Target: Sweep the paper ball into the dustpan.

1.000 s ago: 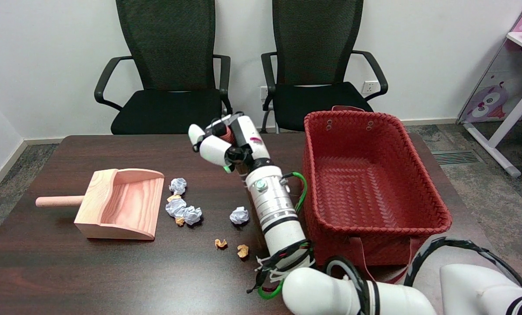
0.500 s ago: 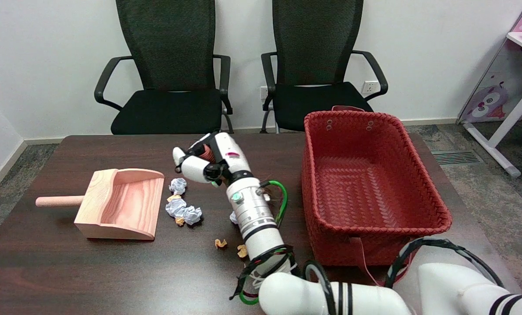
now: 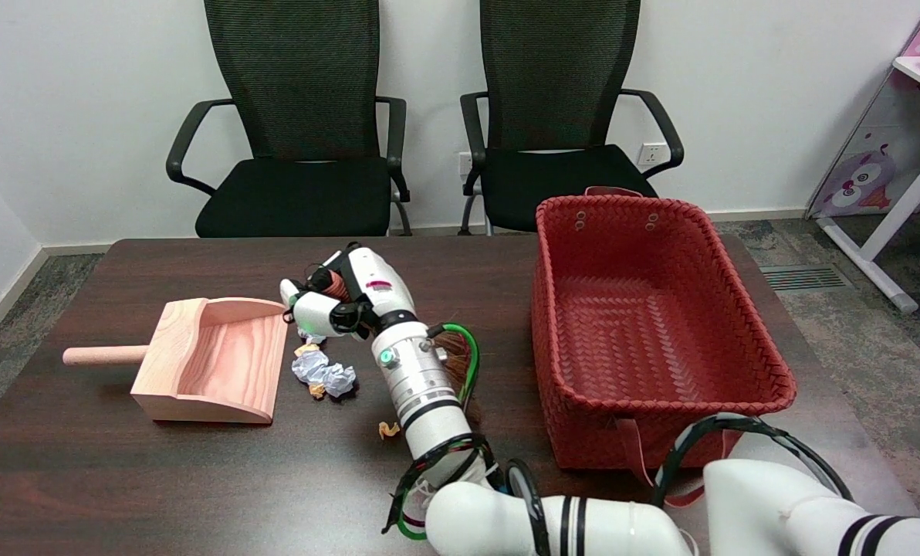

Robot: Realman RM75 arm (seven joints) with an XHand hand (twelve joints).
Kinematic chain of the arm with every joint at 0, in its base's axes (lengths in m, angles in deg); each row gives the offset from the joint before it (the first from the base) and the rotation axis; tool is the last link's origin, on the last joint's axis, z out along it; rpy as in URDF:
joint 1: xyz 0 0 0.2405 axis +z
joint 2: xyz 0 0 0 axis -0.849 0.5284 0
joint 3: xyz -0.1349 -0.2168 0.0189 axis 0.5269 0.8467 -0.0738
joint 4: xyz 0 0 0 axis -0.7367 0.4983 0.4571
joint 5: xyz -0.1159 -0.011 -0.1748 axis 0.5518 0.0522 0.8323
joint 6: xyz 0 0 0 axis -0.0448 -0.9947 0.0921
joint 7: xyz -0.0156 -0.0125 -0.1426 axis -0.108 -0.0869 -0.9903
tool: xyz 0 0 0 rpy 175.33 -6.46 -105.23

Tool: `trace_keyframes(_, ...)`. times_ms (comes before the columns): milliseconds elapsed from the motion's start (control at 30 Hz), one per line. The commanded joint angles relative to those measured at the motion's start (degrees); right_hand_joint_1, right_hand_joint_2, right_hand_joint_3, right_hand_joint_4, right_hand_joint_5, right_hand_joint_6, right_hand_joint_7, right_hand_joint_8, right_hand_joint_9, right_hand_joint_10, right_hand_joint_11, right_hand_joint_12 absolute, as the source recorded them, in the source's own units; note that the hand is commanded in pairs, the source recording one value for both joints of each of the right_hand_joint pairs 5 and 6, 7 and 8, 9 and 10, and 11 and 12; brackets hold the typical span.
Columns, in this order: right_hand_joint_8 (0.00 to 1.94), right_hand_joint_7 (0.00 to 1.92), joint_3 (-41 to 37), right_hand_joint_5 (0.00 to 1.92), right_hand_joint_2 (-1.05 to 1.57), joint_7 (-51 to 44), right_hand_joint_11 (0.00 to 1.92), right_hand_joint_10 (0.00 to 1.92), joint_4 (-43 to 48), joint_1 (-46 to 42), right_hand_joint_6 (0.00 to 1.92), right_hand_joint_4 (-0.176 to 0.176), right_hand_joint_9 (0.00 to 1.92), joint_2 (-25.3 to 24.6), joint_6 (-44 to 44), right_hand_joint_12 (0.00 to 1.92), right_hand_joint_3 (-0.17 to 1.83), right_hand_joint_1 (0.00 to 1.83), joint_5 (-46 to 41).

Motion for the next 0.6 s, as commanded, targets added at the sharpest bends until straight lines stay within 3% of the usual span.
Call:
trace_keyframes(33,1.92,1.92,1.03,1.92,1.57,9.61,1.92,1.92,11.64,5.87,1.92,0.176,1.92,-4.94,1.72,1.92,1.75,0.98,2.51)
trace_keyframes(600,1.92,1.92,0.52,1.92,1.56,28.17,1.92,1.92,15.26,10.02,1.92,0.176,1.92,-5.65,1.46,1.92,1.83,0.98,4.46)
